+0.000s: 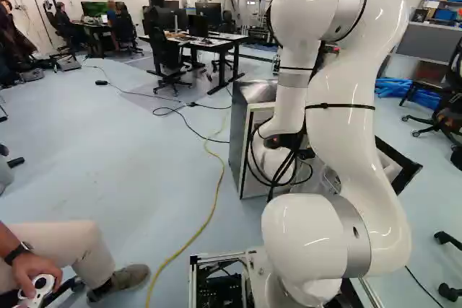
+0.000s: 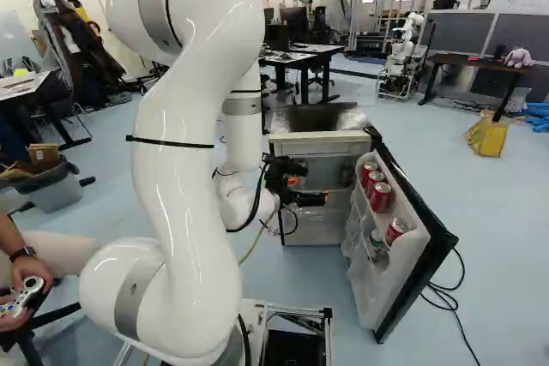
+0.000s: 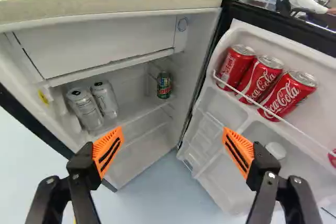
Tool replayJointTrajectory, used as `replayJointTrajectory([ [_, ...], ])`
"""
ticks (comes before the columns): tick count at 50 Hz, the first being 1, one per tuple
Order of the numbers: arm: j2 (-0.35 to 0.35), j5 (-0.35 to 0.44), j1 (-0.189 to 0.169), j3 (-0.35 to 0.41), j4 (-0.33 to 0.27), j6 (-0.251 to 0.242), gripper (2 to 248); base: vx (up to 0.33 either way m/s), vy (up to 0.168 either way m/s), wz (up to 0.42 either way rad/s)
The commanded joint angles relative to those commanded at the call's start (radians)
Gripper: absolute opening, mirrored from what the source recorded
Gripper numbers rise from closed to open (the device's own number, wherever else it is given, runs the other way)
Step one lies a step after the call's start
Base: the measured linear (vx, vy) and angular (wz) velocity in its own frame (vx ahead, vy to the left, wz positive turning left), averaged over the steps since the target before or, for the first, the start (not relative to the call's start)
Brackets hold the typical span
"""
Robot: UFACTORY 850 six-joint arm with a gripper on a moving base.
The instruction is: Grab a drink from the fridge
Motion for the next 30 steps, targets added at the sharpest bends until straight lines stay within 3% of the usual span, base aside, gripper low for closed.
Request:
replayJointTrajectory([
  [30, -0.054, 0.0, -0.032, -0.095, 0.178, 0.0, 247, 0.0, 0.0, 0.0],
])
